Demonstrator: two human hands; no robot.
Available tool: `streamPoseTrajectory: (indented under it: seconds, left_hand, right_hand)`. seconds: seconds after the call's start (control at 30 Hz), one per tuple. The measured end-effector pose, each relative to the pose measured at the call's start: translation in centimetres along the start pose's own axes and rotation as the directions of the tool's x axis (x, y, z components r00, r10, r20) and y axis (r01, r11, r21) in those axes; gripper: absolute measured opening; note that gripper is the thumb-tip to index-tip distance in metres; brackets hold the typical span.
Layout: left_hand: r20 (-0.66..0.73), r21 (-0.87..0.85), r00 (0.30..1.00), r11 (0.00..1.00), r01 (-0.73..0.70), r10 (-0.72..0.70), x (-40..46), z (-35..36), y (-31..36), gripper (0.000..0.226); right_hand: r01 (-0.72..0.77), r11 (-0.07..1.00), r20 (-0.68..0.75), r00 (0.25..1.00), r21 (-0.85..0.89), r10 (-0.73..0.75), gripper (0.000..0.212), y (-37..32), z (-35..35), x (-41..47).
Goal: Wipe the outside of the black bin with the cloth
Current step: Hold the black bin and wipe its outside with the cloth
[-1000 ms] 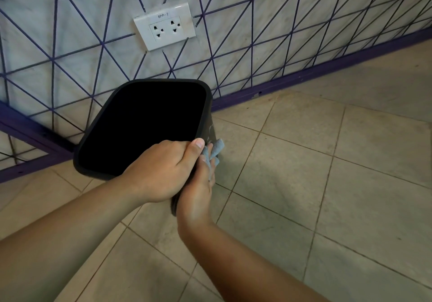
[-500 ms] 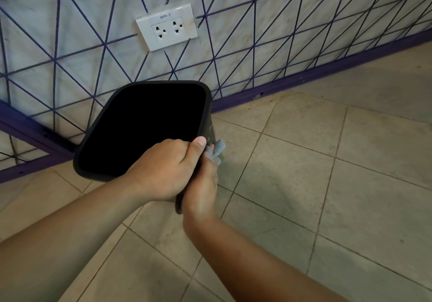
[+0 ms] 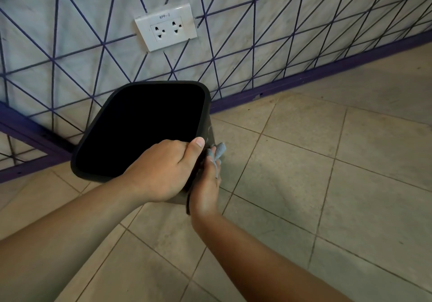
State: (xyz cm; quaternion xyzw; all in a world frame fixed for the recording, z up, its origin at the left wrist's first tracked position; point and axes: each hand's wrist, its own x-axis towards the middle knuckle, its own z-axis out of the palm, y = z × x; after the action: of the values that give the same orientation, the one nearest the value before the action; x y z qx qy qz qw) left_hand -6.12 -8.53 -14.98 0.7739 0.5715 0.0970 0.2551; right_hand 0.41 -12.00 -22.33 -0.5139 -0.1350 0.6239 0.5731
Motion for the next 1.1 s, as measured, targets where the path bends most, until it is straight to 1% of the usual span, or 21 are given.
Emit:
streamPoseTrajectory:
  seconds: [0.13,0.23,0.3,0.37,0.43,0.47,0.53,0.6,0.67,0.73,0.83,0.93,1.03,1.1]
  left_hand:
    - [0.022,-0.033,1.000,0.999,-0.005,0.005,0.0,-0.1,-0.2,0.054]
    - [0.003,-0.007,1.000,1.000,-0.013,0.013,0.1,0.0,-0.3,0.053]
    - [-0.008,0.006,1.000,1.000,-0.012,0.012,0.1,0.1,-0.2,0.053]
    - [0.015,-0.012,1.000,1.000,-0.023,0.023,0.1,-0.1,0.0,0.052]
    - [0.042,-0.026,0.999,0.999,-0.020,0.021,0.0,-0.2,0.1,0.051]
    - [0.037,-0.019,0.999,1.000,-0.015,0.015,0.0,-0.2,0.1,0.051]
    - [0.001,0.023,1.000,1.000,-0.006,0.006,0.1,-0.1,0.2,0.052]
    - [-0.013,0.056,1.000,0.998,0.000,0.000,0.1,0.0,0.3,0.052]
    - [-0.003,0.039,1.000,0.999,-0.003,0.003,0.1,0.0,0.2,0.053]
    - [0.018,0.016,1.000,1.000,-0.001,0.001,0.1,-0.1,0.0,0.055]
    - [-0.010,0.045,1.000,0.999,0.009,-0.009,0.2,-0.1,0.1,0.054]
    - [-0.002,0.033,1.000,0.999,0.012,-0.012,0.2,0.0,0.1,0.052]
    - [0.009,-0.001,1.000,1.000,0.026,-0.026,0.2,-0.1,-0.1,0.054]
    - [-0.003,0.023,1.000,0.999,0.026,-0.026,0.4,0.0,-0.1,0.057]
  right_hand:
    - [-0.019,0.999,0.037,0.999,-0.032,0.020,0.056,-0.2,0.8,-1.3]
    - [-0.055,0.998,0.015,0.998,-0.014,0.055,0.054,-0.7,0.4,-0.6]
    - [-0.104,0.995,0.006,0.995,-0.001,0.104,0.055,-1.0,0.1,-0.1]
    - [-0.151,0.989,0.041,0.988,-0.007,0.151,0.062,-1.2,0.5,-0.4]
    - [-0.133,0.991,0.087,0.987,0.009,0.132,0.072,-1.2,0.9,-1.1]
    - [-0.116,0.993,0.080,0.990,0.018,0.114,0.070,-1.2,0.9,-1.2]
    - [-0.089,0.996,0.039,0.995,-0.004,0.090,0.056,-1.4,0.6,-0.7]
    - [-0.113,0.994,0.008,0.994,-0.009,0.113,0.056,-1.2,0.2,-0.2]
    - [-0.141,0.990,0.029,0.989,-0.024,0.142,0.058,-0.8,0.6,-0.7]
    - [-0.130,0.991,0.050,0.990,-0.018,0.131,0.058,-0.6,0.9,-1.4]
    - [-0.067,0.997,0.035,0.997,-0.028,0.068,0.054,-0.6,0.3,-0.3]
    - [-0.062,0.998,0.038,0.997,-0.005,0.062,0.056,-0.4,0.4,-0.3]
    - [0.033,0.999,0.076,0.997,0.016,-0.035,0.062,0.0,1.0,-2.0]
    - [0.072,0.996,0.049,0.996,0.050,-0.074,0.054,0.5,0.6,-1.2]
